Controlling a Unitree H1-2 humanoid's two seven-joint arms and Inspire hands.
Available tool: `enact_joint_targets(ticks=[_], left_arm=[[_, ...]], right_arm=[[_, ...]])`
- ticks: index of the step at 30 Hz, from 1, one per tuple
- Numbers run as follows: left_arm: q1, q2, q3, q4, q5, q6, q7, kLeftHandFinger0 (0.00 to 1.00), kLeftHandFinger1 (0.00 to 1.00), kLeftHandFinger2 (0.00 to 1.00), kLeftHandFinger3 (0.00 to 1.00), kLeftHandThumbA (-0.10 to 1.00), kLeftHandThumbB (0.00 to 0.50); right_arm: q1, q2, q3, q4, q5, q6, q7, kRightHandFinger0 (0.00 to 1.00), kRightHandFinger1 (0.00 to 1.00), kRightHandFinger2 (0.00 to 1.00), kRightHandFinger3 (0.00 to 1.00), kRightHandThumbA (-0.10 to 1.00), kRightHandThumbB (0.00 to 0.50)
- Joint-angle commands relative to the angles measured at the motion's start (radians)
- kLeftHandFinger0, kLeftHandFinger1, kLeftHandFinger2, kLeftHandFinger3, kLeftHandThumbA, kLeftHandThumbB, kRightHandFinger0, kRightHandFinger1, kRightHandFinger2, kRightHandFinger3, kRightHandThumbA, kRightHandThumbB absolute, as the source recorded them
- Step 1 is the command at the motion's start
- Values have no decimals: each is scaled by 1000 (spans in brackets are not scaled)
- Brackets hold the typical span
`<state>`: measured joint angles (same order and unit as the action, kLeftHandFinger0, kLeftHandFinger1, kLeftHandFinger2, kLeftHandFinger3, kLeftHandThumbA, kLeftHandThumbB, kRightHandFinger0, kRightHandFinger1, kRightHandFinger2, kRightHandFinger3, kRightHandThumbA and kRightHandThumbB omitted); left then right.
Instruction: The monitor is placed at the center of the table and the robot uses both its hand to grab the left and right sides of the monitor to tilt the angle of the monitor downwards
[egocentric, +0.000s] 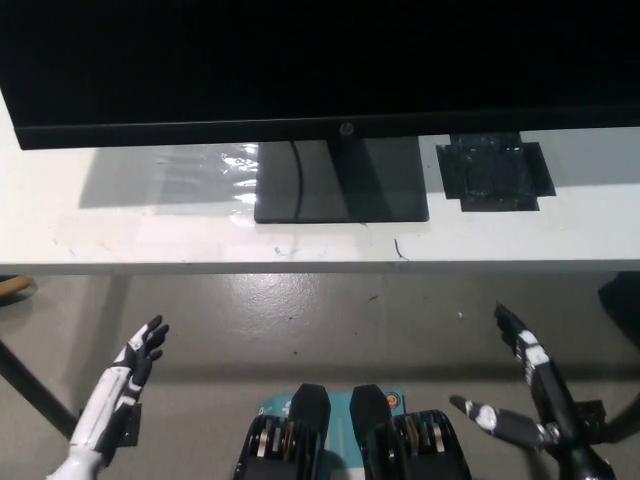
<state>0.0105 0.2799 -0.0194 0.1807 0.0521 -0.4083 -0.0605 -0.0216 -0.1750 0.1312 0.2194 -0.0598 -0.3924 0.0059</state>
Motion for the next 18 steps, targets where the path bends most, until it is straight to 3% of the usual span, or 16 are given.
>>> enact_joint_targets(ticks=[1, 4, 7, 8, 13, 14, 17, 18], left_arm=[[57, 32, 14, -172, -15, -62, -20, 1000, 1000, 1000, 1000, 951, 401], [89, 41, 24, -316, -7, -62, -3, 1000, 1000, 1000, 1000, 937, 373], [110, 52, 44, -407, -39, -62, -20, 1000, 1000, 1000, 1000, 950, 390], [116, 52, 50, -431, -55, -62, -26, 1000, 1000, 1000, 1000, 977, 427], [116, 45, 137, -579, -65, -62, 9, 1000, 1000, 1000, 1000, 1000, 430], [99, 59, 170, -593, -56, -62, 14, 1000, 1000, 1000, 1000, 1000, 398], [38, 80, 251, -568, -77, -62, 23, 1000, 1000, 1000, 1000, 1000, 350], [10, 92, 270, -544, -122, -62, 1, 1000, 1000, 1000, 1000, 1000, 357]], right_arm=[[53, -48, 34, -174, -40, -78, -19, 1000, 1000, 1000, 1000, 908, 416], [92, -80, 60, -307, -101, -78, -75, 1000, 1000, 1000, 1000, 942, 440], [109, -96, 71, -396, -124, -78, -117, 1000, 1000, 1000, 1000, 957, 433], [110, -101, 74, -415, -131, -78, -130, 1000, 1000, 1000, 1000, 991, 446], [100, -122, 41, -528, -162, -78, -233, 1000, 1000, 1000, 1000, 997, 431], [90, -122, 2, -543, -144, -78, -228, 1000, 1000, 1000, 1000, 1000, 446], [45, -164, -66, -540, -124, -78, -251, 1000, 1000, 1000, 1000, 976, 398], [28, -175, -90, -526, -140, -78, -266, 1000, 1000, 1000, 1000, 999, 402]])
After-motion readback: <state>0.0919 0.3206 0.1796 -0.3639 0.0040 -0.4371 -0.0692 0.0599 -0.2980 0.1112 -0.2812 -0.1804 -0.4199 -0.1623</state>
